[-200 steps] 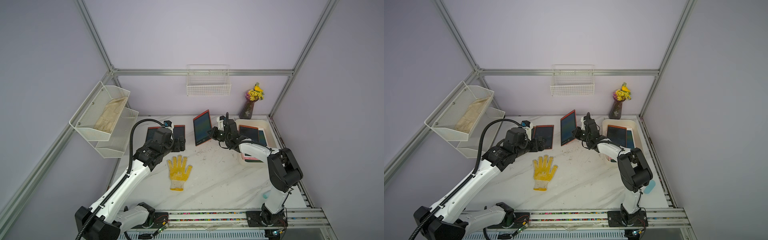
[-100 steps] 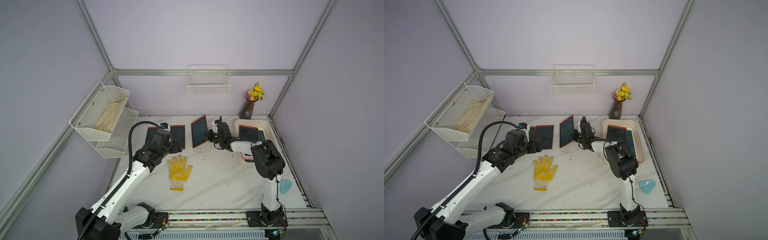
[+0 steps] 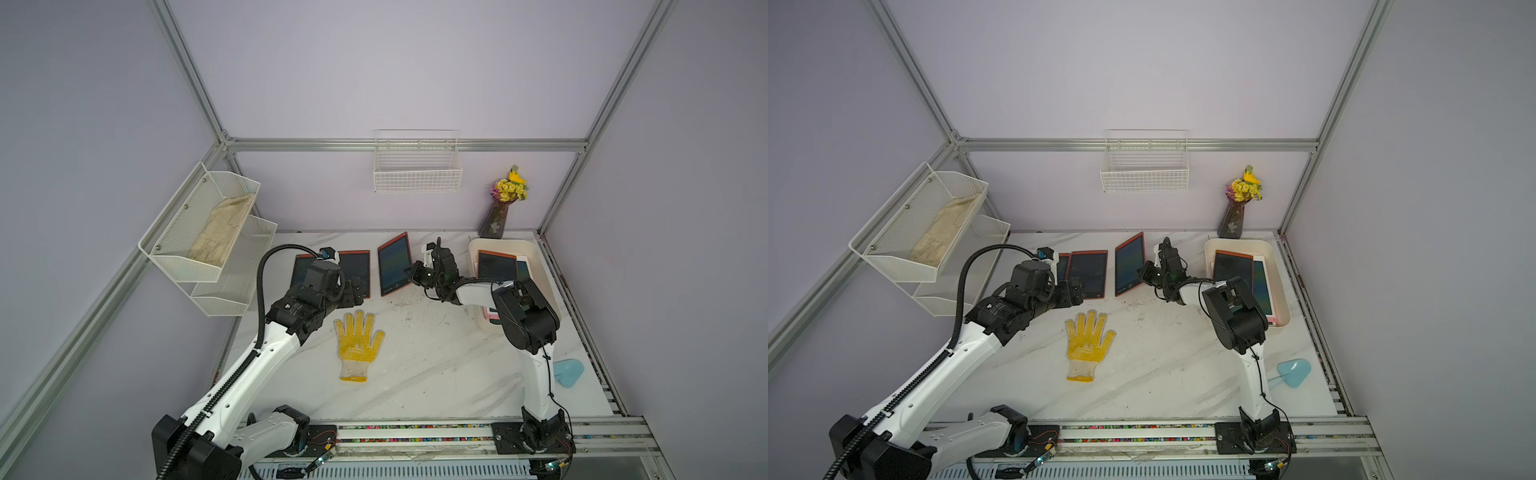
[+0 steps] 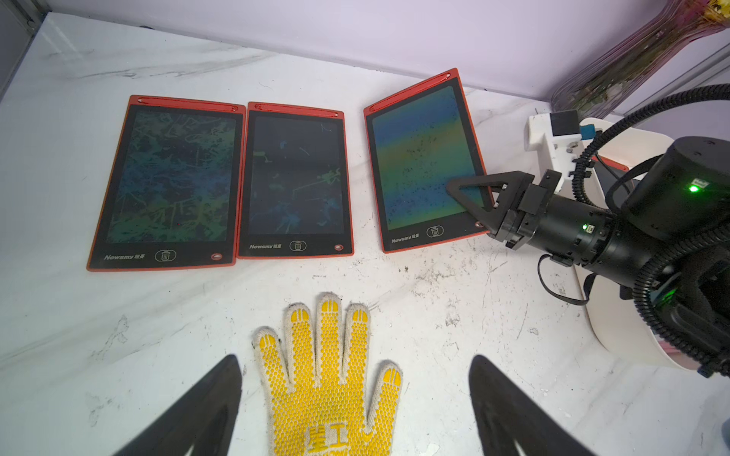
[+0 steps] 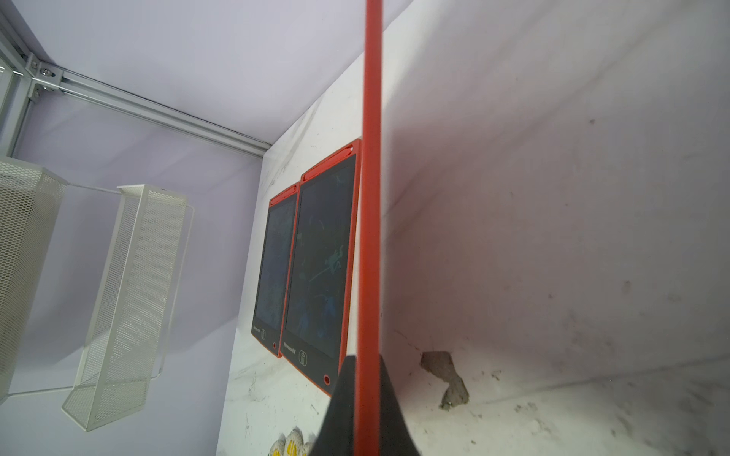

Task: Take out the writing tablet from the storage box
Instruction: Place the writing tablet at the center of the board.

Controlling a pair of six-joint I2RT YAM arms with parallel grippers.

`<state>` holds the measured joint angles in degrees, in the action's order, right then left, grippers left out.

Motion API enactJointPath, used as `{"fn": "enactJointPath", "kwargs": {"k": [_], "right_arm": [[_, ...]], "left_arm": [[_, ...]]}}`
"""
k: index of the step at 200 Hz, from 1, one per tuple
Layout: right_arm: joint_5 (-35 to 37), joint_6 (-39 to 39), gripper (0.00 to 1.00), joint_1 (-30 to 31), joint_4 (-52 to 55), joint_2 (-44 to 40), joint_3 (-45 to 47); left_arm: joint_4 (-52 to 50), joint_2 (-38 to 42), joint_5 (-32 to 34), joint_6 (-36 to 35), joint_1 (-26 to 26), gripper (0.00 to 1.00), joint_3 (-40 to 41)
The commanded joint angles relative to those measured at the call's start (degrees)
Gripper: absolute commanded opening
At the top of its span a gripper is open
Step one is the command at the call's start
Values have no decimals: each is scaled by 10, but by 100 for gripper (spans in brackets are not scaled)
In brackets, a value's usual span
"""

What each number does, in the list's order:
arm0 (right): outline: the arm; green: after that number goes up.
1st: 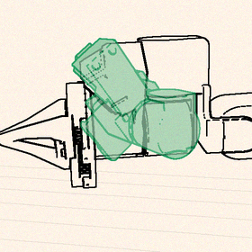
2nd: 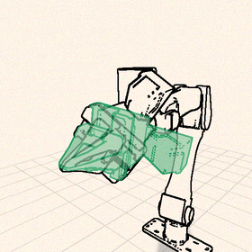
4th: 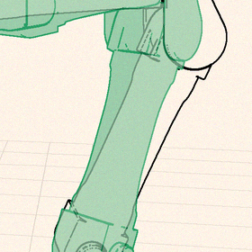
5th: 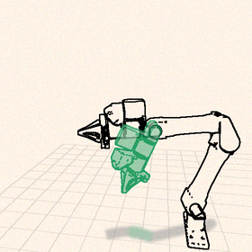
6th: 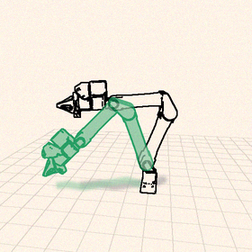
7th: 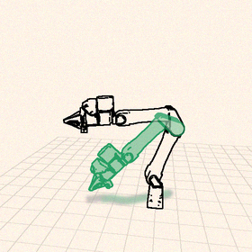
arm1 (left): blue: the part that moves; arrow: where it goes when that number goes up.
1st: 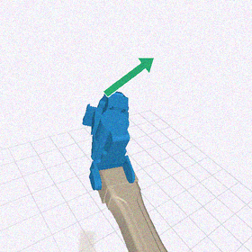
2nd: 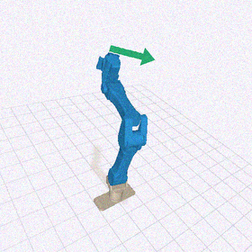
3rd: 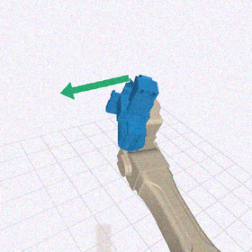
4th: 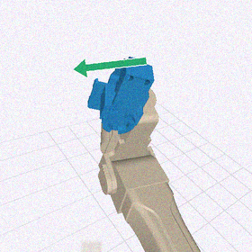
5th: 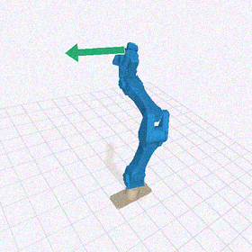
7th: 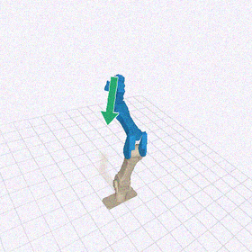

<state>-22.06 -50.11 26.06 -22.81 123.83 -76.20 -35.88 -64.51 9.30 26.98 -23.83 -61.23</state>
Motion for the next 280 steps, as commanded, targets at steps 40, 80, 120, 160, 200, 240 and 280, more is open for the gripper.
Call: {"fn": "enactJointPath", "kwargs": {"k": [40, 80, 120, 160, 200, 240, 280], "right_arm": [[-20, -44, 0, 7, -43, 29, -31], [-25, -57, 0, 8, -52, 46, -33], [-28, -62, 0, 8, -56, 53, -39], [-31, -71, 0, 8, -63, 57, -36], [-31, -76, 0, 8, -69, 59, -26], [-31, -78, 6, 10, -70, 62, -23], [-22, -79, 15, 12, -61, 63, -19]], "left_arm": [[31, 18, -5, 7, 8, 89, 22], [33, 13, -12, 9, 8, 90, 20], [33, 15, -13, 8, 8, 90, 23], [33, 15, -14, 11, 9, 90, 26], [33, 13, -17, 11, 9, 90, 26], [34, 12, -19, 11, 9, 90, 27], [34, 11, -20, 11, 9, 90, 30]]}}
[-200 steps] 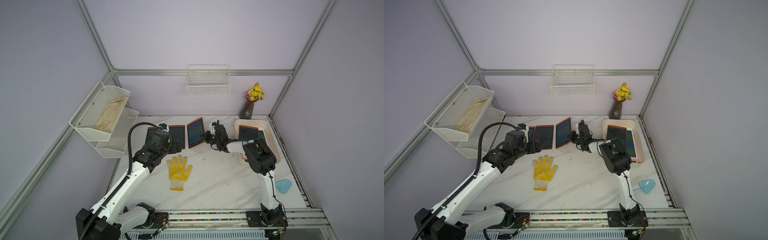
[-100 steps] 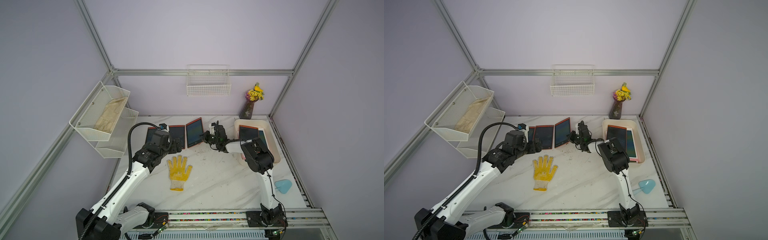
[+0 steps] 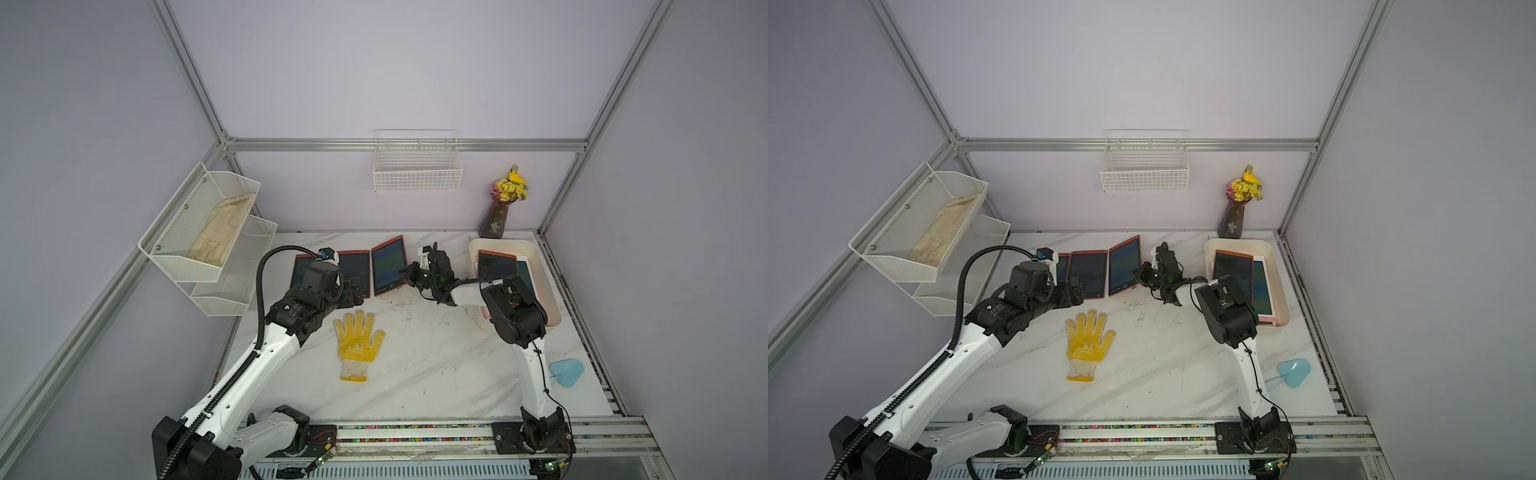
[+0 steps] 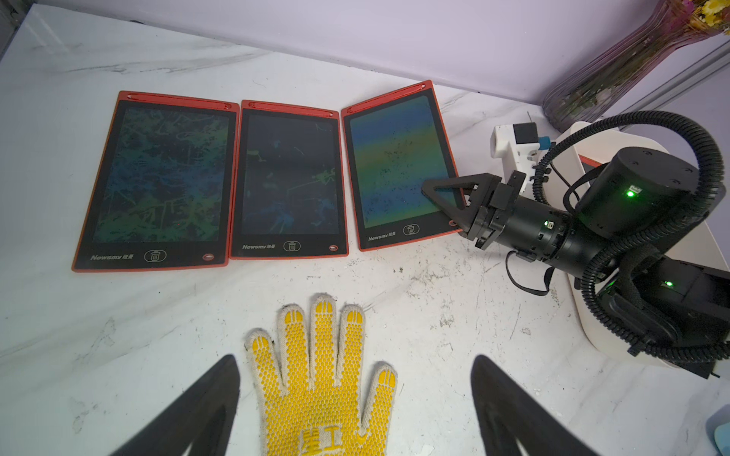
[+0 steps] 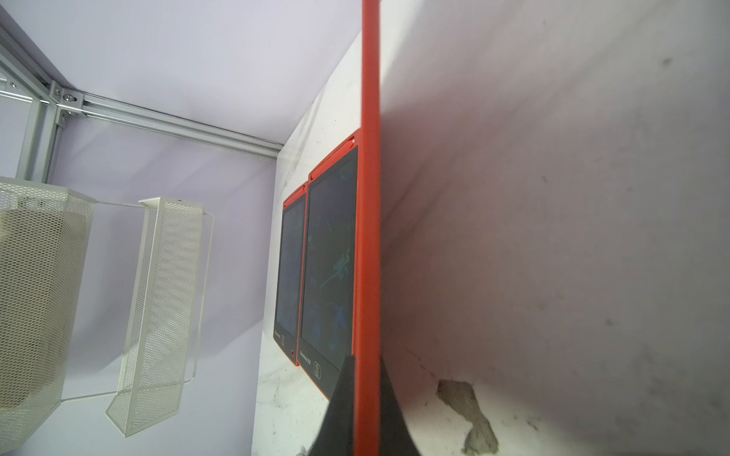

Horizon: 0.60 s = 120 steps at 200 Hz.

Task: Take out the writing tablet from the storage box
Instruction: Place the writing tablet at the center of the board.

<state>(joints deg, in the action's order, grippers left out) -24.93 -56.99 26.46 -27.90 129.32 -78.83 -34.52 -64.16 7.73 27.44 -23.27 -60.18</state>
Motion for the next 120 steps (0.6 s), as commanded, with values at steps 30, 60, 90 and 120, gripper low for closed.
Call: {"fn": "enactJointPath", "kwargs": {"k": [30, 60, 90, 120], "right_arm": [[11, -10, 21, 9, -5, 6, 11], [13, -8, 25, 9, -3, 6, 14], [29, 0, 32, 9, 19, 5, 11], [39, 11, 35, 9, 41, 8, 0]], "left_arm": [[22, 8, -6, 6, 3, 90, 19], [23, 6, -7, 6, 4, 90, 20], [24, 7, -9, 6, 4, 90, 21], [23, 9, -9, 5, 4, 90, 22]]}}
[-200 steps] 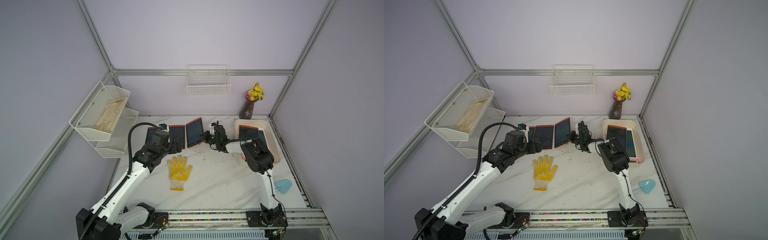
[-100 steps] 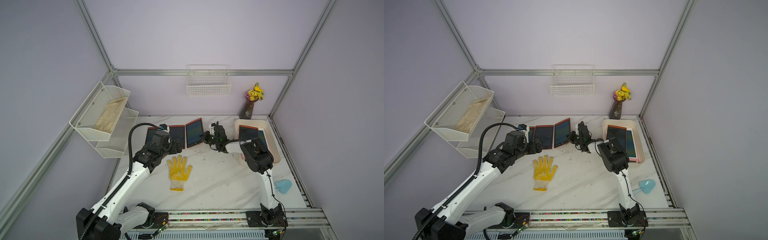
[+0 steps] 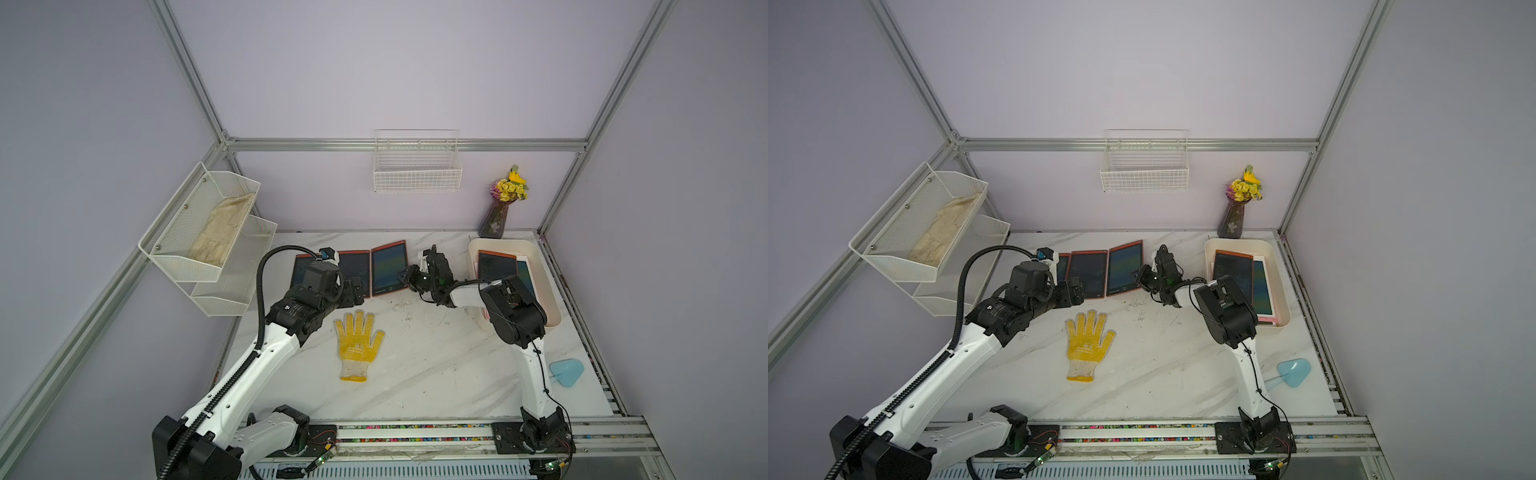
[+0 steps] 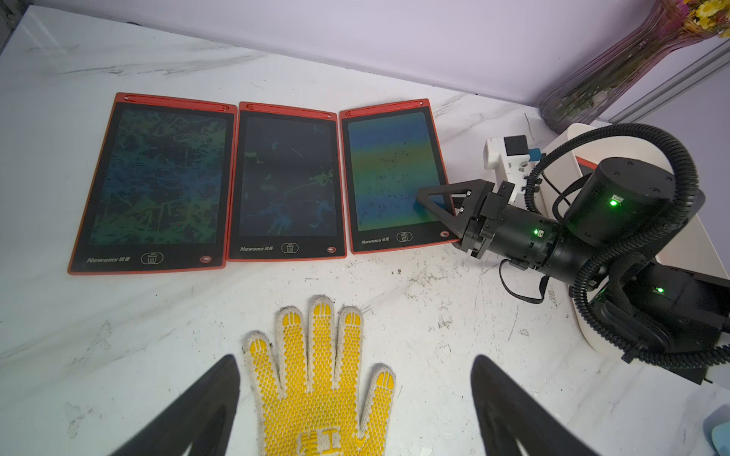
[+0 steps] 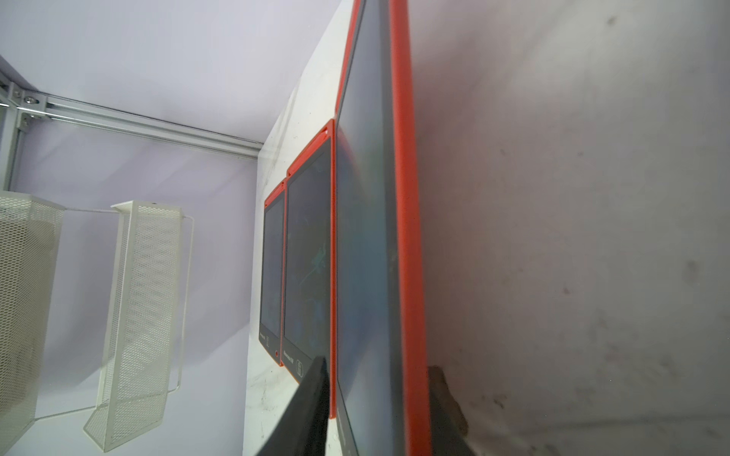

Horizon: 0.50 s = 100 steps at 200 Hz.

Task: Take out the writing tablet from the storage box
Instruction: Place the writing tablet at the center of the board.

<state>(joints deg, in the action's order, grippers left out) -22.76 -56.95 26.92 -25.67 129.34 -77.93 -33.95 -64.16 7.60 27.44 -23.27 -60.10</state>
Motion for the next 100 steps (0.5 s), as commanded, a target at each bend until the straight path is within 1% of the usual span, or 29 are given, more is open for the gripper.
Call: {"fn": "enactJointPath", "kwargs": {"k": [1, 22, 72, 100], "right_arm": [[19, 10, 35, 4, 20, 8, -9], [33, 23, 36, 6, 60, 13, -25], [51, 29, 40, 6, 88, 6, -23], [58, 31, 46, 6, 98, 3, -23]], "left_arm": [[17, 9, -7, 5, 4, 90, 21], [18, 10, -8, 5, 4, 90, 20], [19, 4, -10, 7, 4, 90, 19], [20, 0, -11, 7, 4, 91, 17]]}}
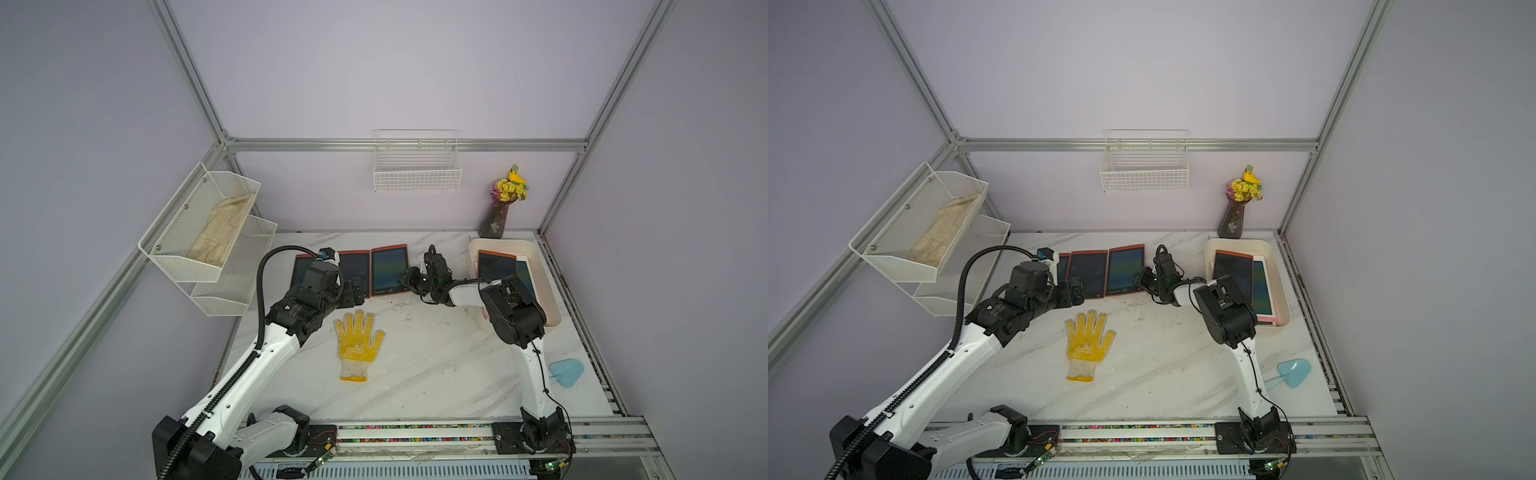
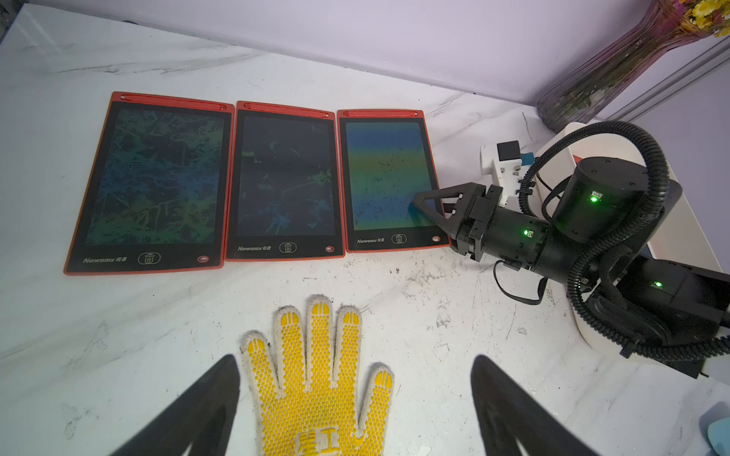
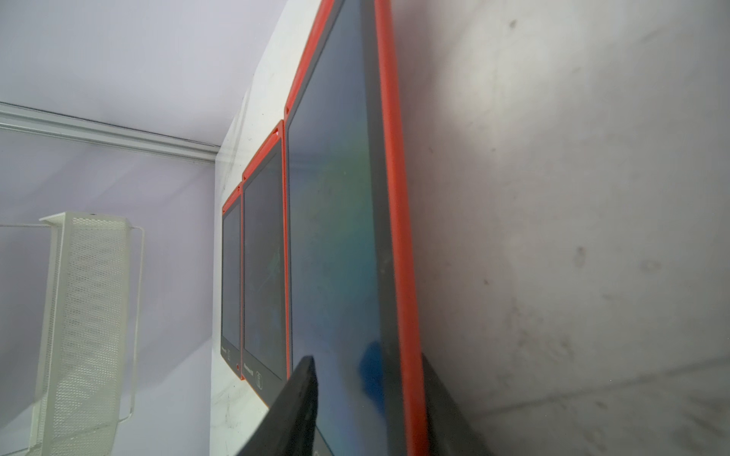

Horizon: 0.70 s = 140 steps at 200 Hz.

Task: Take out the writing tablet from the storage box
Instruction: Place the writing tablet at the center of the board.

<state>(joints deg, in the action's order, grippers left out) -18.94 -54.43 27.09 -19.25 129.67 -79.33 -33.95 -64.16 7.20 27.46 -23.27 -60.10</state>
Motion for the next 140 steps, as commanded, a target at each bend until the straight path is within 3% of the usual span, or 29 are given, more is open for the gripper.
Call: {"fn": "enactJointPath", "kwargs": {"k": [1, 69, 140], "right_arm": [[20, 6, 46, 4, 35, 0, -9], [60, 24, 50, 5, 80, -15, -11], [145, 43, 55, 4, 141, -47, -20]], "left_arm": [[20, 0, -7, 7, 4, 91, 17], [24, -10, -15, 7, 5, 91, 16], [25, -32, -29, 5, 5, 91, 10]]}}
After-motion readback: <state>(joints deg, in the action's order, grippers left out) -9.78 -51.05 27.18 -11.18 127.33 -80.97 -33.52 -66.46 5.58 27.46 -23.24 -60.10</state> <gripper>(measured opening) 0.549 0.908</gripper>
